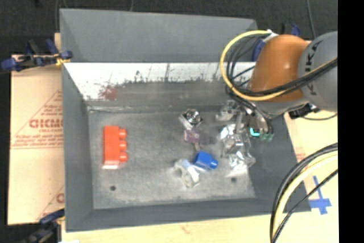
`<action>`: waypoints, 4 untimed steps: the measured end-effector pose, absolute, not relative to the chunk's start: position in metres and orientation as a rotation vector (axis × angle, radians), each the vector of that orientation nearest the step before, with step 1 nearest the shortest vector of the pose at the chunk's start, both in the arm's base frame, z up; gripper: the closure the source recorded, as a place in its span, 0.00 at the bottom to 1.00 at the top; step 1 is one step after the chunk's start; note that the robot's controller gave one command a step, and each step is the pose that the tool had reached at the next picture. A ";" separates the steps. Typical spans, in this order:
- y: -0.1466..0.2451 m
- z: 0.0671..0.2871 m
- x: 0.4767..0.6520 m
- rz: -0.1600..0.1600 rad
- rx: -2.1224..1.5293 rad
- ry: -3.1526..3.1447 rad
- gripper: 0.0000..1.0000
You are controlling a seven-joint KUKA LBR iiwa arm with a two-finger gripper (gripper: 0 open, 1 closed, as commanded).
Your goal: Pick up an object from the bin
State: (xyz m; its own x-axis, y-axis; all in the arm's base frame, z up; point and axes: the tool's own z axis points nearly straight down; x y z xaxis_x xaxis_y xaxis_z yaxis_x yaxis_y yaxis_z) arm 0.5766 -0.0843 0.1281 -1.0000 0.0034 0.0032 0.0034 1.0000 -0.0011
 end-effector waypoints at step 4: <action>-0.047 0.076 0.505 -0.003 -0.885 -3.020 0.00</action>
Offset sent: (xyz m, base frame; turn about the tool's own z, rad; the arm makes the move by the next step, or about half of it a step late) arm -0.0572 0.0294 -0.0581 0.2449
